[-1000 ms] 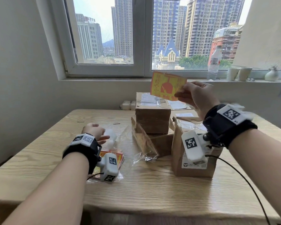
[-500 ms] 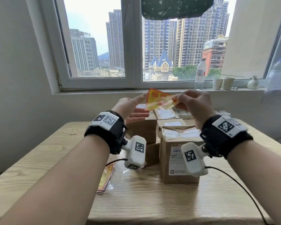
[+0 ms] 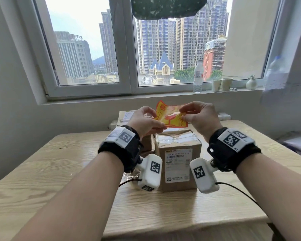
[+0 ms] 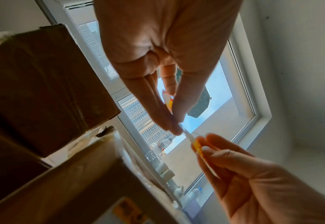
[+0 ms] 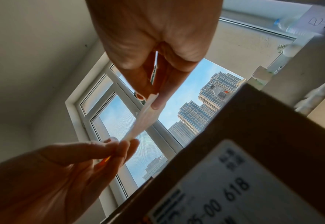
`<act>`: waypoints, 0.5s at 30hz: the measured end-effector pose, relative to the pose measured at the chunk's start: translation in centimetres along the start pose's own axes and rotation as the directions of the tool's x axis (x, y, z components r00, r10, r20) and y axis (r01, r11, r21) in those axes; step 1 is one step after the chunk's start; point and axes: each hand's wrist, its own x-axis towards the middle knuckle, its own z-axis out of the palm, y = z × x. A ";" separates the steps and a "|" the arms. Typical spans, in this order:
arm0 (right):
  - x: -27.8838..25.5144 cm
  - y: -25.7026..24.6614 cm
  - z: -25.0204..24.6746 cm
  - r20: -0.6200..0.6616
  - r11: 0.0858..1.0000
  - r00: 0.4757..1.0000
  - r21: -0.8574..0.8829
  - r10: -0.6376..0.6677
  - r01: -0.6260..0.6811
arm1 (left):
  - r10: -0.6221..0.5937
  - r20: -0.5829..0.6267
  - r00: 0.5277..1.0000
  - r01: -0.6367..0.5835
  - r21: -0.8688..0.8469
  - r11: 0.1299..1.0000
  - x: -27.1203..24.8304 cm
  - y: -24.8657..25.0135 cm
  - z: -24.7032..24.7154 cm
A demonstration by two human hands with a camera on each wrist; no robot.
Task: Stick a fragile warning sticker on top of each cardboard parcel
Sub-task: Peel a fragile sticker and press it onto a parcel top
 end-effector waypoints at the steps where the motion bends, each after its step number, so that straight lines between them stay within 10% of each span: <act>1: 0.0 0.2 -0.1 0.005 1.000 1.000 -0.020 -0.003 0.003 | 0.021 -0.003 1.000 -0.021 0.048 0.999 0.0 -0.2 0.1; 6: 0.0 0.7 -0.2 0.043 0.994 0.999 -0.102 -0.026 0.030 | 0.157 -0.066 0.985 -0.119 0.392 0.912 0.3 -0.8 0.8; 15: 0.0 0.7 -1.6 0.020 0.993 0.999 -0.114 0.028 -0.026 | 0.094 -0.103 0.990 -0.062 0.279 0.958 0.3 -0.7 1.6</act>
